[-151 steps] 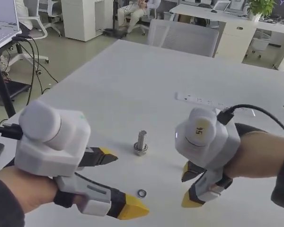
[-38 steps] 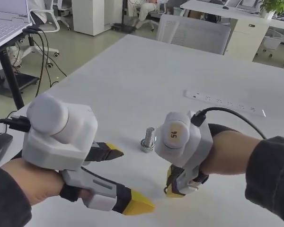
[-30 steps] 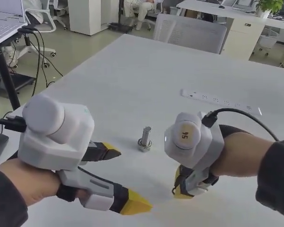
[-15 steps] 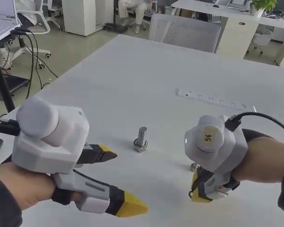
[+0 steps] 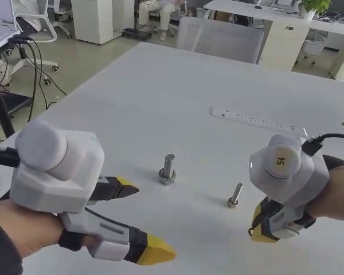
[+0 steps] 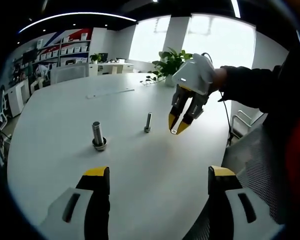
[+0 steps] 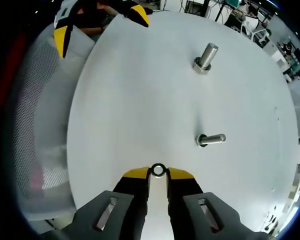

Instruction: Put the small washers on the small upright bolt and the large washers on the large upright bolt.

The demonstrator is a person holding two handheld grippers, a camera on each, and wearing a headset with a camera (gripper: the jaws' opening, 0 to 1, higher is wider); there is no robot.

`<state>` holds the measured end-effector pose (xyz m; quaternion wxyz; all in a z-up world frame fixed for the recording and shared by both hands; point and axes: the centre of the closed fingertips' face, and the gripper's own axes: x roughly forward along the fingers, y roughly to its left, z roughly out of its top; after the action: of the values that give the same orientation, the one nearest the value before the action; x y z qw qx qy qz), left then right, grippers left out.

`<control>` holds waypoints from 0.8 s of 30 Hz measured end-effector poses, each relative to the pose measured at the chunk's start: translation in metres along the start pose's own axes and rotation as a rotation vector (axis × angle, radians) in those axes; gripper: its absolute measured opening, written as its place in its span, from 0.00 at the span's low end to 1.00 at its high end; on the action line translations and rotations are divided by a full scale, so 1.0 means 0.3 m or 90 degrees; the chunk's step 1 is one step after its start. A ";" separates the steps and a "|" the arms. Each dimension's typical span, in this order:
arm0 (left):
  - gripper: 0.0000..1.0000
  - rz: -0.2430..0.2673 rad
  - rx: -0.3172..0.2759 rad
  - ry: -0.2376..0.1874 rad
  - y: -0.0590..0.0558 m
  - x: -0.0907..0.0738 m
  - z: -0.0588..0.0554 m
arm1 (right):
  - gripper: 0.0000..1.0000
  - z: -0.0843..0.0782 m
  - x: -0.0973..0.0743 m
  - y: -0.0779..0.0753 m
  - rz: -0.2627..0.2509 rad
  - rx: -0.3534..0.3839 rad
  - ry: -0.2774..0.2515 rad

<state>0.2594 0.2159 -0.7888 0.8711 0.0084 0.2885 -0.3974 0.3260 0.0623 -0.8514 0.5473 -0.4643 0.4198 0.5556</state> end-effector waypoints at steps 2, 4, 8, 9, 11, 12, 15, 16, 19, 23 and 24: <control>0.80 -0.001 0.000 0.001 -0.002 0.001 -0.001 | 0.14 -0.008 -0.006 -0.007 -0.002 0.006 -0.001; 0.80 -0.002 0.001 0.003 -0.003 0.002 -0.003 | 0.14 -0.012 -0.012 -0.013 -0.005 0.010 -0.002; 0.80 -0.003 0.001 0.005 -0.004 0.005 -0.005 | 0.14 -0.017 -0.031 -0.033 -0.010 0.014 -0.002; 0.80 -0.003 0.001 0.005 -0.004 0.005 -0.005 | 0.14 -0.015 -0.037 -0.038 -0.011 0.015 -0.004; 0.80 -0.003 0.001 0.006 -0.004 0.005 -0.006 | 0.14 -0.008 -0.049 -0.051 -0.016 0.014 -0.006; 0.80 -0.003 0.000 0.007 -0.003 0.005 -0.007 | 0.14 -0.003 -0.053 -0.057 -0.019 0.012 -0.007; 0.80 -0.002 0.000 0.007 -0.002 0.006 -0.008 | 0.14 0.014 -0.072 -0.079 -0.027 0.006 -0.009; 0.80 -0.002 0.000 0.006 -0.001 0.006 -0.008 | 0.14 0.020 -0.078 -0.084 -0.029 0.004 -0.010; 0.80 -0.001 0.000 0.007 -0.001 0.005 -0.009 | 0.14 0.039 -0.097 -0.099 -0.036 -0.005 -0.014; 0.80 0.000 -0.002 0.006 0.000 0.004 -0.007 | 0.14 0.063 -0.119 -0.116 -0.044 -0.013 -0.017; 0.80 0.000 -0.002 0.006 0.000 0.004 -0.007 | 0.14 0.070 -0.125 -0.120 -0.048 -0.017 -0.018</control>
<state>0.2590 0.2155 -0.7912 0.8698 0.0092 0.2930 -0.3968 0.3598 0.0763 -0.8088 0.5675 -0.4791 0.3866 0.5467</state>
